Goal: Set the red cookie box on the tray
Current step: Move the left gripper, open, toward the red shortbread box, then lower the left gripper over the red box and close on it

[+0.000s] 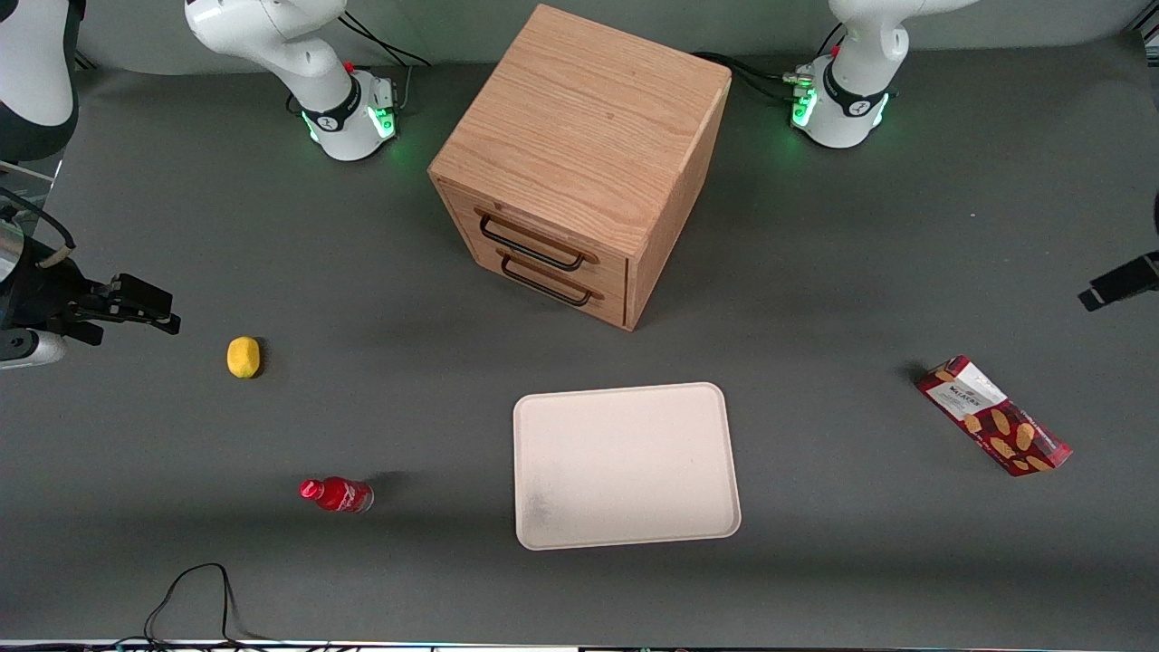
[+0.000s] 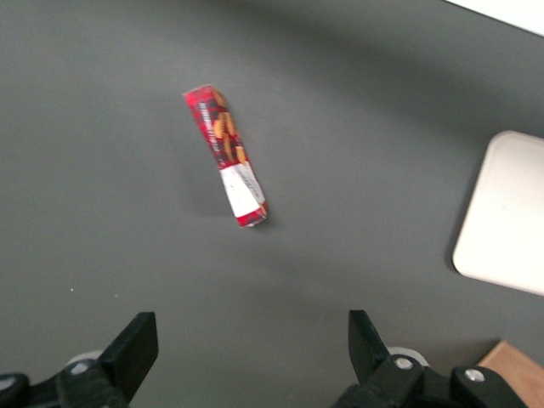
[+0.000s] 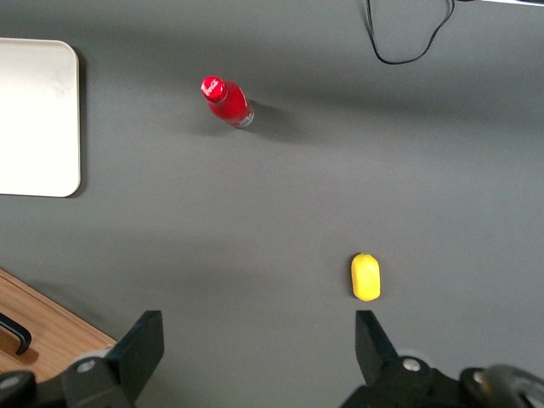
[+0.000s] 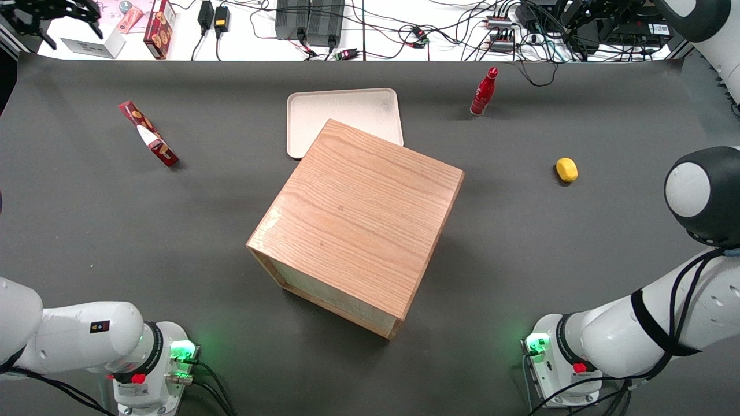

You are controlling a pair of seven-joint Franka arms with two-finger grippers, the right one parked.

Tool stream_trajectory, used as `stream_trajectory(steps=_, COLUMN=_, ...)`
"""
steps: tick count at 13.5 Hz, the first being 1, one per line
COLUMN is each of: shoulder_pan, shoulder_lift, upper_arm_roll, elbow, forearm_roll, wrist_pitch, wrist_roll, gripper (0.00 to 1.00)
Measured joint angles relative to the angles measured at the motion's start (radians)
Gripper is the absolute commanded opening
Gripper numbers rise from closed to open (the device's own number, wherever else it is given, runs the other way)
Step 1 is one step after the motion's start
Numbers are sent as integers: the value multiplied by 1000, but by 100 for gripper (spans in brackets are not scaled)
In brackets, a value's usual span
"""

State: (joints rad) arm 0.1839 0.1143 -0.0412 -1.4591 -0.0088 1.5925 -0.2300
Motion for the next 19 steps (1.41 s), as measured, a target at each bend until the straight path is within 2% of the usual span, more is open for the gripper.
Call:
stream_trajectory(steps=5, shoulder_pan=81, shoulder_lift=8, upper_arm_roll=2, elbow=0, forearm_roll=-2, wrist_pitch=12, wrist_roll=-44, gripper=100)
stream_trajectory(steps=13, shoulder_pan=87, shoulder_lift=59, upper_arm_roll=1, elbow=-13, forearm_roll=-2, wrist_pitch=33, wrist_roll=-117, gripper=100)
stream_trajectory(steps=16, shoulder_pan=87, shoulder_lift=132, upper_arm_roll=1, elbow=-36, forearm_roll=-2, wrist_pitch=129, wrist_roll=-162, gripper=100)
stream_trajectory(steps=19, shoulder_pan=87, shoulder_lift=166, upper_arm_roll=1, elbow=-167, forearm_roll=-2, wrist_pitch=327, wrist_roll=-175, gripper=100)
